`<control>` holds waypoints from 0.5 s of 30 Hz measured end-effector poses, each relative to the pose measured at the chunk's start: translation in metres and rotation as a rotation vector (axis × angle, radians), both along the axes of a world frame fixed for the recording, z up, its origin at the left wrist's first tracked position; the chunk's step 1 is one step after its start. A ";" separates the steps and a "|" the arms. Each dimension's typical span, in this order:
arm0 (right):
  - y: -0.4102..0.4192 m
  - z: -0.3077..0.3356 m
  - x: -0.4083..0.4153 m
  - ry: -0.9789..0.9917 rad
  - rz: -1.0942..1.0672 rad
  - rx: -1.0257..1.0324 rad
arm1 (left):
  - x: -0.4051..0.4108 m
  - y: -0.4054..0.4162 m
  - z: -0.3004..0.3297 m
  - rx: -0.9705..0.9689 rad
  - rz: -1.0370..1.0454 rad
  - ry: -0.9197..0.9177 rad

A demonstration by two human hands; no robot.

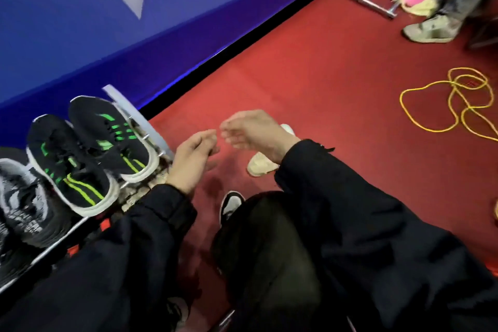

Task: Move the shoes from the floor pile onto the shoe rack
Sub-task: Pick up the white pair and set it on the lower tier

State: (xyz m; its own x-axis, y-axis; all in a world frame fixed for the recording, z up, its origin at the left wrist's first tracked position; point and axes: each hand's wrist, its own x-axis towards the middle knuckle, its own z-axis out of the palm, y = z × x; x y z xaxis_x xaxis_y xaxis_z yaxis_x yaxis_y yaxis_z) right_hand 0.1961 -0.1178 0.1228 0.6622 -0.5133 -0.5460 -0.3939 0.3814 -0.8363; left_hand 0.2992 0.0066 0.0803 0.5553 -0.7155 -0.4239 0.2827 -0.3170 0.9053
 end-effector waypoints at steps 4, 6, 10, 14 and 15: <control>-0.048 -0.038 -0.089 0.032 -0.336 -0.059 | -0.037 -0.055 -0.007 0.035 -0.153 -0.026; -0.053 -0.083 -0.128 0.217 -0.412 -0.146 | -0.053 -0.071 -0.020 0.090 -0.205 -0.004; -0.042 -0.181 -0.168 0.531 -0.351 -0.221 | -0.072 -0.078 -0.055 0.182 -0.211 0.046; -0.027 -0.233 -0.153 0.689 -0.115 -0.361 | -0.060 -0.057 -0.096 0.258 -0.296 0.053; -0.026 -0.244 -0.145 0.705 -0.045 -0.415 | -0.055 -0.054 -0.103 0.279 -0.334 0.026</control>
State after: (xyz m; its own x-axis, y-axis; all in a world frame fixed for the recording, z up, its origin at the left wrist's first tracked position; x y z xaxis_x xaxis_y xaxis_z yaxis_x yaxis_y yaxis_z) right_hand 0.0513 -0.1437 -0.1214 0.2083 -0.7829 -0.5863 -0.8719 0.1230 -0.4740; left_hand 0.2438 -0.0475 -0.0229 0.2999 -0.7100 -0.6372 0.1445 -0.6264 0.7660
